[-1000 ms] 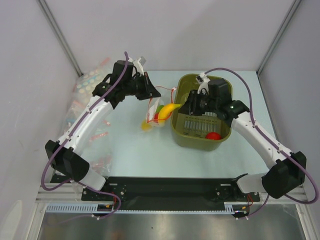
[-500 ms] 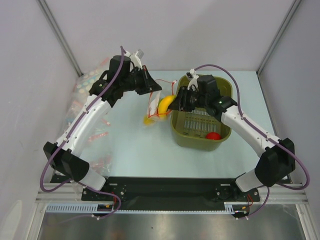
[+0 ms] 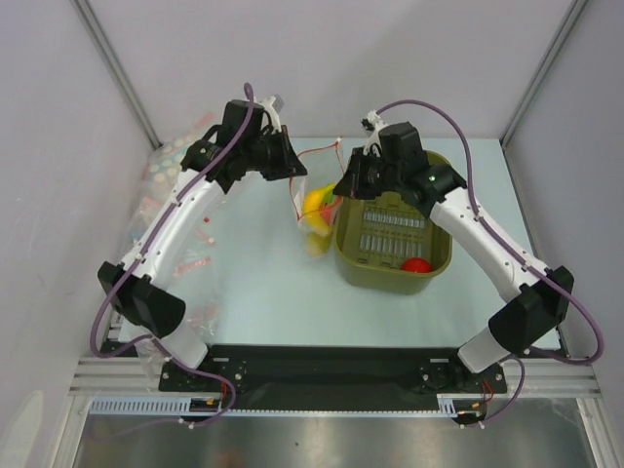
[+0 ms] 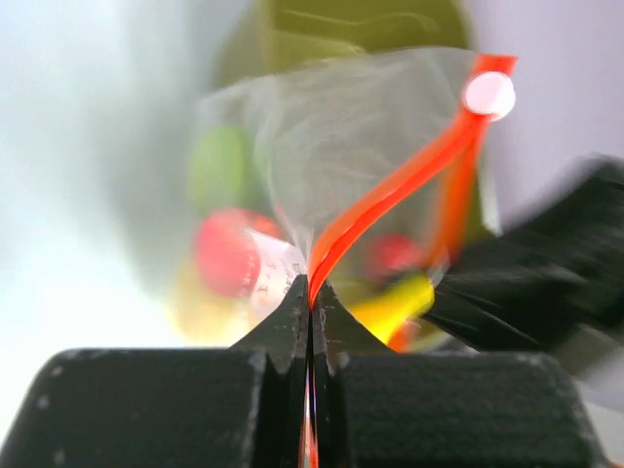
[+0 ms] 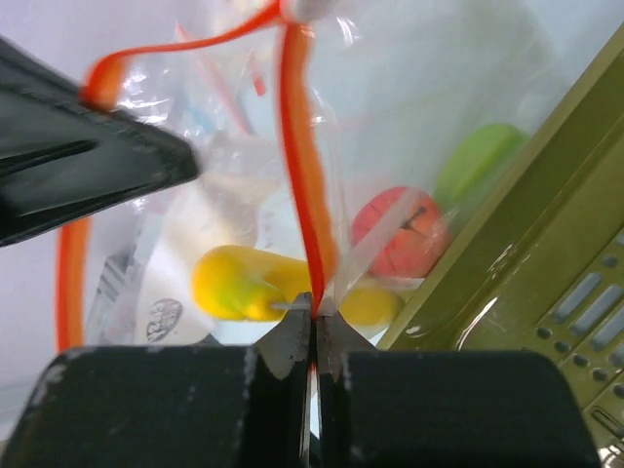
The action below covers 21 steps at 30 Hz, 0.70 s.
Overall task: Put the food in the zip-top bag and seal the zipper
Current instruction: Adjust the zipper food storage bag at the center of the board.
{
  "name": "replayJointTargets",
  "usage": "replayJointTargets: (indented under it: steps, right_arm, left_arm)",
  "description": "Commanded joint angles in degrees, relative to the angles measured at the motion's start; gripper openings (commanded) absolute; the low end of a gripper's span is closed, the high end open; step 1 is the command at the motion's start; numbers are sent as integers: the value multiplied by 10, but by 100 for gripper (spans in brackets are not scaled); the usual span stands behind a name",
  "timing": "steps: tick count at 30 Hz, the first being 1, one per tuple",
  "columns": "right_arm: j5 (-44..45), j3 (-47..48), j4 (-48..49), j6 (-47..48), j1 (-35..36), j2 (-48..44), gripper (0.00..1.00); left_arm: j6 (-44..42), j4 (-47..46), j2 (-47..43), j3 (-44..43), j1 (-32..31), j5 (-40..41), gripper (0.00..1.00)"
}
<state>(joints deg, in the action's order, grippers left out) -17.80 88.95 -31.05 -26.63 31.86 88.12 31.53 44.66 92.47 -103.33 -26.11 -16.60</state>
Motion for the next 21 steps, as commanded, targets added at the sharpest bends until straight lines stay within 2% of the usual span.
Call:
replayJointTargets:
  steps: [1, 2, 5, 10, 12, 15, 16, 18, 19, 21]
  right_arm:
    - [64, 84, -136, 45, 15, 29, 0]
    - [92, 95, -157, 47, 15, 39, 0]
    - [116, 97, -176, 41, 1, 51, 0]
    - [67, 40, -57, 40, 6, 7, 0]
    - [2, 51, -45, 61, 28, 20, 0]
    - [-31, 83, -63, 86, 51, 59, 16]
    - [-40, 86, -69, 81, 47, 70, 25]
    - [-72, 70, -60, 63, 27, 69, 36]
    - [-96, 59, -41, 41, 1, 58, 47]
    - [-101, 28, -28, 25, -26, 40, 58]
  left_arm:
    - [-79, 124, 18, -82, 4, 108, 0]
    - [-96, 137, 18, -87, 5, 158, 0]
    - [-114, 156, 8, -81, 15, 214, 0]
    - [-121, 140, -10, -61, 33, 204, 0]
    - [-120, 120, -14, -57, 31, 150, 0]
    - [-108, 65, -29, -26, 29, 85, 0]
    - [-104, 47, -32, -17, 30, 75, 0]
    - [-93, 39, -32, 6, 36, 64, 0]
    - [-89, 37, -32, 17, 38, 55, 0]
    - [-90, 33, -32, 29, 42, 54, 0]
